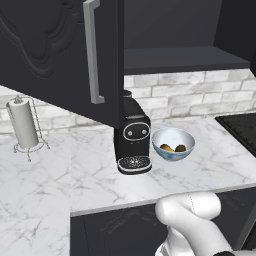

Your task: Open the cabinet. Pick the kiwi and pear from the cabinet and place them into the bowl. Then close the cabinet.

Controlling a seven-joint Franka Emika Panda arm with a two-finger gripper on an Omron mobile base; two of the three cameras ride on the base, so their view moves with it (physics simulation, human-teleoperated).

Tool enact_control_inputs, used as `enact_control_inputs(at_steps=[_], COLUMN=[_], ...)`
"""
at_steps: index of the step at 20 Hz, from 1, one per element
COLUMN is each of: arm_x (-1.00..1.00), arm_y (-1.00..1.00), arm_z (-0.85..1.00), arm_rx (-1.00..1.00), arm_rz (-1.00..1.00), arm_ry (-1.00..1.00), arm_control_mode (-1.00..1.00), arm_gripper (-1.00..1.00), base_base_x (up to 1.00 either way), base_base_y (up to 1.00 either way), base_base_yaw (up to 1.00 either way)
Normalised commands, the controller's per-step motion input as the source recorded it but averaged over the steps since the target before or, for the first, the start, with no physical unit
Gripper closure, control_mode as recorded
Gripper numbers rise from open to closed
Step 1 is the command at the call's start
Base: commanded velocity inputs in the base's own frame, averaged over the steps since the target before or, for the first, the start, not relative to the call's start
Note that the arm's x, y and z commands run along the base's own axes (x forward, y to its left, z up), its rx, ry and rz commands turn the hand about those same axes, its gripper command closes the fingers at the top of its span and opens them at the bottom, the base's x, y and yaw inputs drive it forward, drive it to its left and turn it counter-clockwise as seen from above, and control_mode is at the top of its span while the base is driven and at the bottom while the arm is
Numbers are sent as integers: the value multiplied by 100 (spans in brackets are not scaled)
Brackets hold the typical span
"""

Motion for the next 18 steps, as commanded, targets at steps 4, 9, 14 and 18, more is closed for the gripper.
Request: enact_control_inputs(at_steps=[4,9,14,18], arm_x=[0,5,8,25], arm_y=[-60,-45,-33,-20], arm_z=[3,4,13,1], arm_rx=[11,10,9,11], arm_rz=[0,0,0,0], arm_ry=[0,0,-5,-5], arm_control_mode=[-100,-100,-100,-100], arm_gripper=[-100,-100,-100,-100], base_base_x=[0,0,0,0], base_base_y=[0,0,0,0], base_base_yaw=[0,0,0,0])
